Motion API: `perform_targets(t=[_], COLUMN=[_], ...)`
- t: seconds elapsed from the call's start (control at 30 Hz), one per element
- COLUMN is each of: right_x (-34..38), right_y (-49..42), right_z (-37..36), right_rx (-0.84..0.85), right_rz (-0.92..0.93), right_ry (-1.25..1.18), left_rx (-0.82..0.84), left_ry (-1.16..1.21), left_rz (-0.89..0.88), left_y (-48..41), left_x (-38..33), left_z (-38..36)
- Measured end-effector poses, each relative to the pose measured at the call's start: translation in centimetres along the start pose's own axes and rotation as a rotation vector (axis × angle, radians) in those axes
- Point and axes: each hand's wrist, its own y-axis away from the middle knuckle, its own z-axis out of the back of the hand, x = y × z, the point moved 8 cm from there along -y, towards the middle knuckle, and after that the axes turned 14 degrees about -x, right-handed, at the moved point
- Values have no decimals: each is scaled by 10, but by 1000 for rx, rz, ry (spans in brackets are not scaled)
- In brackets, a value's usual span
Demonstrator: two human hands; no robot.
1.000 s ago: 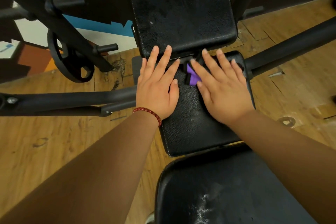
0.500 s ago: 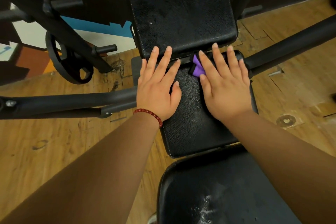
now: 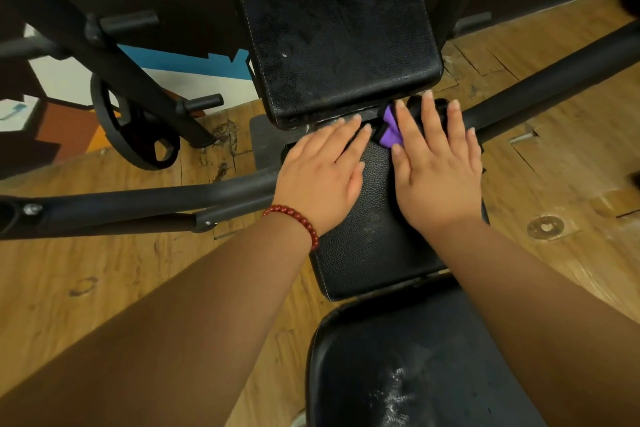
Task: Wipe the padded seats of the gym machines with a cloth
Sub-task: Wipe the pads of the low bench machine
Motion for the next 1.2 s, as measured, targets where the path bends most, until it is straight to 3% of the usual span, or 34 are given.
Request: perform_targets(t=[0.13,0.3,0.5,0.73,0.93,1.2], right_x=[-8,-15,-7,-19,-12,-24], right_y=[32,48,2,49,2,46], right_z=[5,3,0,6,2,7], right_rx=[-12,-7,23,1,6,2], right_rz=[-24,-85,-150,-174,-219,-214], right_ry=[1,-6,-39,-39,-78,-53], left_rx=[73,25,23,-8,-17,43], left_ry=[-30,-37,-33,-20,-30,-50], left_rz=[158,32,40,53,35,-45], left_y=[-3,1,1,-1,0,3], left_x=[-7,-17,-17,-18,-18,-23], left_z=[-11,-15,-16,-13,-13,-15])
